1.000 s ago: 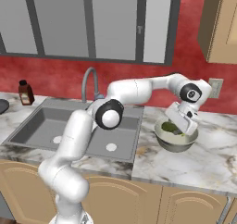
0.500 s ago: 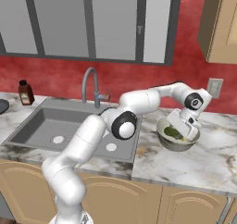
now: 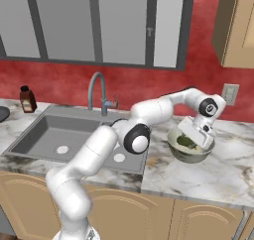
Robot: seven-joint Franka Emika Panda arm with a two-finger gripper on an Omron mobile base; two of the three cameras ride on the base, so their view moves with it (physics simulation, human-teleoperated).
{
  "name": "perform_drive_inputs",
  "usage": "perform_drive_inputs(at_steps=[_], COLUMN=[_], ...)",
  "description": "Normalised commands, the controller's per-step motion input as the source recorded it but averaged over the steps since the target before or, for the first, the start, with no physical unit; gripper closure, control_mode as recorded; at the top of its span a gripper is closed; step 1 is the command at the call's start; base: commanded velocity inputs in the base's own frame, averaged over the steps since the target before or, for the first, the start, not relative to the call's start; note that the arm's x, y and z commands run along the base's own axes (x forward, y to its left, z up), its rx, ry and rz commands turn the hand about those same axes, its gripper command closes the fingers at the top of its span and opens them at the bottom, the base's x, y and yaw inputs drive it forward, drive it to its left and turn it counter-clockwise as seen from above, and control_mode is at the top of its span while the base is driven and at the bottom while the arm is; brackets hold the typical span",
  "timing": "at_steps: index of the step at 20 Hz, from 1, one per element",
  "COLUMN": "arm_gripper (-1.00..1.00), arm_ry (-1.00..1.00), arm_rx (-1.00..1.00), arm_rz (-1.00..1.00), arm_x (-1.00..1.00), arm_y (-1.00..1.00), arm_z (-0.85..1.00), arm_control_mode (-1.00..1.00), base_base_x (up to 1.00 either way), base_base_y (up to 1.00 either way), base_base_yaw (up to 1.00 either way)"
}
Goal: Pick the cucumber from the sink and place it in the bowl. Then pick the bowl and place it in the microwave. Then close the microwave door and press the start button.
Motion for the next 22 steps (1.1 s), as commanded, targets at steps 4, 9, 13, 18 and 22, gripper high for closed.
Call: perform_drive_inputs(at_steps=[4, 9, 13, 18, 22], arm_gripper=[-1.00, -1.00, -1.00, -1.00, -1.00], arm_ry=[-0.19, -0.25, -0.38, -0.38, -0.34], arm_rx=[-0.03, -0.09, -0.21, -0.36, -0.37], arm_rz=[0.06, 0.06, 0.12, 0.28, 0.42], arm_x=[-0.49, -0.41, -0.56, -0.71, -0.75], arm_y=[0.20, 0.35, 0.58, 0.98, 0.61], arm_z=[0.04, 0.22, 0.58, 0.44, 0.10], arm_control_mode=[-1.00, -1.00, -1.00, -1.00, -1.00], base_base_x=[0.00, 0.00, 0.00, 0.00, 0.00], base_base_y=[0.00, 0.00, 0.00, 0.00, 0.00], base_base_yaw=[0.00, 0.00, 0.00, 0.00, 0.00])
